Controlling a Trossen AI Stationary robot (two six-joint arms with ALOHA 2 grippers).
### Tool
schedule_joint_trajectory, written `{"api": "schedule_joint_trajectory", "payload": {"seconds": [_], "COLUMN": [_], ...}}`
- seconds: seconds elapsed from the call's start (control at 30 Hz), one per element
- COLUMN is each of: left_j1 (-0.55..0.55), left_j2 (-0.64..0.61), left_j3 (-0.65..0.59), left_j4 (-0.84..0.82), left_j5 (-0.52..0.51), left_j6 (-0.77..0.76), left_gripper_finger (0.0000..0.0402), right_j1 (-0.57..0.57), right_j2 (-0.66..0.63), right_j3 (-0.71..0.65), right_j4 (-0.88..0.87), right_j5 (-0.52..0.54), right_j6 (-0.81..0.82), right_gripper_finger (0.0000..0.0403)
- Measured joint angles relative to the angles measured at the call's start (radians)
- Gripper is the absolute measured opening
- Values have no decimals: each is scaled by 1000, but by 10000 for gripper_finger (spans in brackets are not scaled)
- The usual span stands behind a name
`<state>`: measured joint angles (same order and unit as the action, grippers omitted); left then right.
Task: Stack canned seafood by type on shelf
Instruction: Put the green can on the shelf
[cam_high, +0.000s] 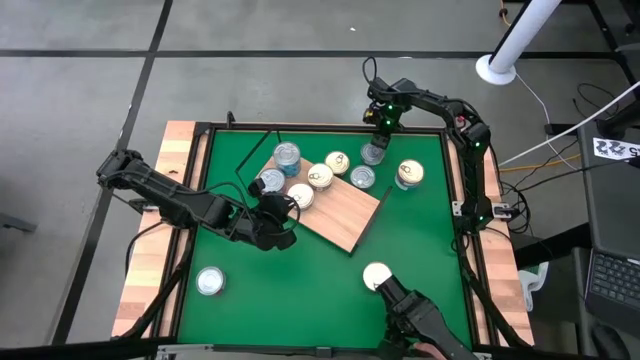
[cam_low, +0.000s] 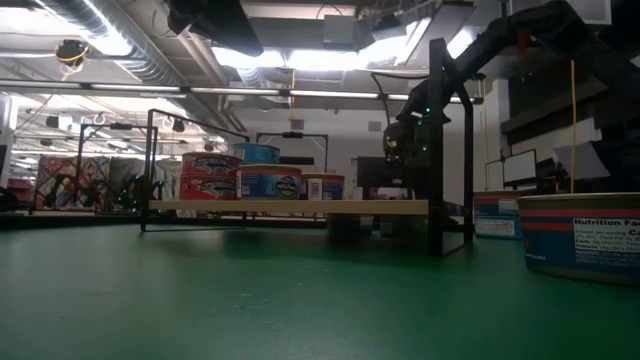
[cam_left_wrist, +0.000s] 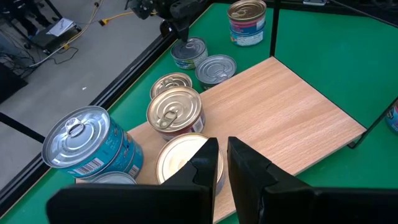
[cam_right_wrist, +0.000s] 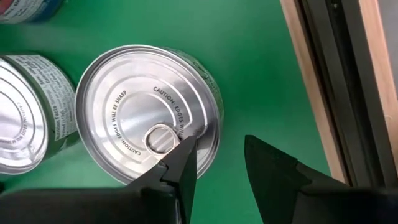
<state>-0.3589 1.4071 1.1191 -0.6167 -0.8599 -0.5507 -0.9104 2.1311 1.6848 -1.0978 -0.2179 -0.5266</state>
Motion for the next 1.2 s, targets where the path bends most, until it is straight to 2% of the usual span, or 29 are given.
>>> {"api": "schedule_joint_trajectory", "payload": {"seconds": [0.57, 0.97, 1.2], "left_j1": [0, 0, 0], "left_j2": [0, 0, 0], "left_j3": [0, 0, 0], "left_j4": [0, 0, 1], "left_j5": [0, 1, 0], "left_j6": [0, -4, -4], "left_gripper_finger": [31, 31, 31], "right_j1": [0, 0, 1], "right_j2": [-2, -7, -1], "right_j3": [-1, -104, -114], "right_j4": [21, 110, 92], "right_j5": [105, 227, 203], "right_j6": [-5, -6, -8], "right_gripper_finger": [133, 133, 133]}}
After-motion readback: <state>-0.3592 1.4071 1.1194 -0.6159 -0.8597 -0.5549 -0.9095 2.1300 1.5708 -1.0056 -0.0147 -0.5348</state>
